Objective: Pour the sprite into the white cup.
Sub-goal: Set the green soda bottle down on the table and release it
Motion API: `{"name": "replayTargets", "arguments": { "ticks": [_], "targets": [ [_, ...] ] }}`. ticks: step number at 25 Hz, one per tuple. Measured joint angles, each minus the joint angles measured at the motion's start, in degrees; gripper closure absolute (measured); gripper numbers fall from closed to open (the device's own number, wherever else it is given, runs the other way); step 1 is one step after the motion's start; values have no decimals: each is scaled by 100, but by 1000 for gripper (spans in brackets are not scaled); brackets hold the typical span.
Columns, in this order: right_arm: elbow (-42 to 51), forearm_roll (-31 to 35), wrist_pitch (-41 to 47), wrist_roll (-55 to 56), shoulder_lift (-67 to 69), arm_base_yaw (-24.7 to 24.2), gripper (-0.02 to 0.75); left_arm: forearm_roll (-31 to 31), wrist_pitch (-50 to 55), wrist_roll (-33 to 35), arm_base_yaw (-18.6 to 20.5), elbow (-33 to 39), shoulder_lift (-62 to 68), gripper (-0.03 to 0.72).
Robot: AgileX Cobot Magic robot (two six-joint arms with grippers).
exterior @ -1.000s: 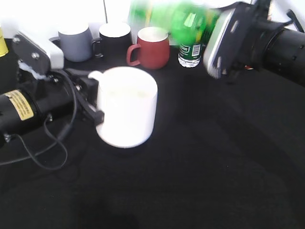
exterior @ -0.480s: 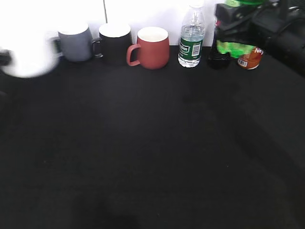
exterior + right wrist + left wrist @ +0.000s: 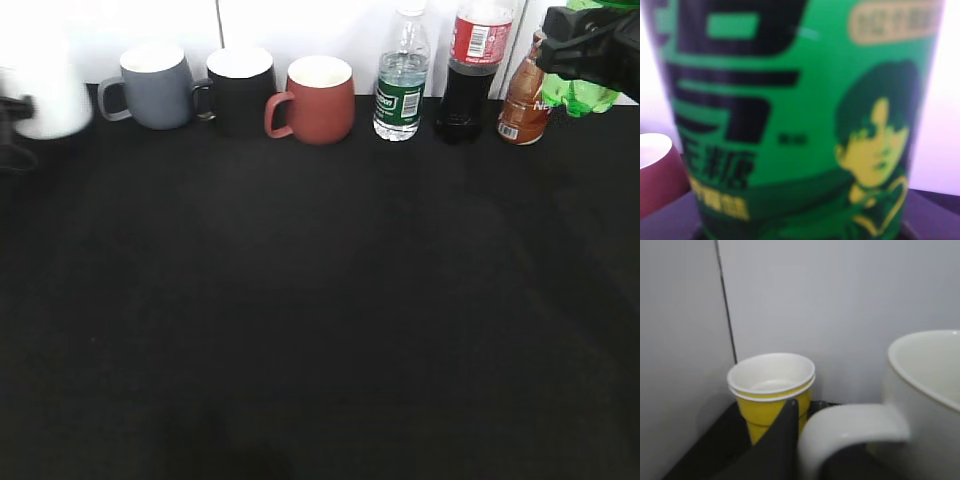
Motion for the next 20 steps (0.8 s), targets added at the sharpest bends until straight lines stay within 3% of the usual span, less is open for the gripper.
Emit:
{"name": "replayTargets", "arguments": {
  "ticks": [7, 10, 12, 14, 20],
  "targets": [
    [0, 0, 0, 0, 0, 0, 340, 6, 366, -118, -17, -1695, 1194, 629],
    [0, 0, 0, 0, 0, 0, 340, 52, 512, -211, -53, -1867, 1276, 622],
    [0, 0, 0, 0, 0, 0, 340, 172, 576, -211, -66, -1873, 1288, 531],
    [0, 0, 0, 0, 0, 0, 340, 189, 572, -211, -99, -1666, 1195, 436],
    [0, 316, -23, 0, 0, -7, 340, 143, -116, -211, -235, 443, 182, 410]
  ]
}}
